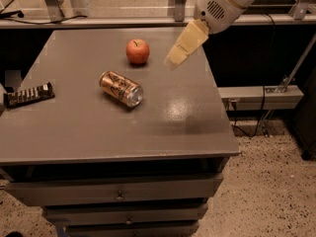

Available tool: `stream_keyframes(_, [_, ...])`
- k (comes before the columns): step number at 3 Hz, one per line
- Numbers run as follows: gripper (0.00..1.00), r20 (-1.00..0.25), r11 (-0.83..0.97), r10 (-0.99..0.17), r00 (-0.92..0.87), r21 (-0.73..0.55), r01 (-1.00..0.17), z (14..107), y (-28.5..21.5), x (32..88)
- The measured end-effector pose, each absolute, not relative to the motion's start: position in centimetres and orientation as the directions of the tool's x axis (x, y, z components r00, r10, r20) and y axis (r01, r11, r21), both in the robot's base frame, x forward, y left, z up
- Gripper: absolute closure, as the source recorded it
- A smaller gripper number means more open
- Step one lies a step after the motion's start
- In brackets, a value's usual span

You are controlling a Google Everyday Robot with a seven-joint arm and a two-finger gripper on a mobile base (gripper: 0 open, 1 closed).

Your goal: Place orange can upright

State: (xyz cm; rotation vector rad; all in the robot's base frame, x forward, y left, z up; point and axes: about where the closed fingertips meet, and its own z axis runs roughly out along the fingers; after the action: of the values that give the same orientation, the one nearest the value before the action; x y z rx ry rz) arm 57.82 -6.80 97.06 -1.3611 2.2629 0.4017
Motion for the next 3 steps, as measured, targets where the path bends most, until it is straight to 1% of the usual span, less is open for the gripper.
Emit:
stream_keyframes(2, [0.0,-0.561,0.438,-0.717,-0.414,0.101,-0.893,96.1,2.1,59.8])
stream_keyframes(3, [0.0,-0.541,0.416,-0.725,-0.426,0.149,-0.897,94.7,6.0,59.7])
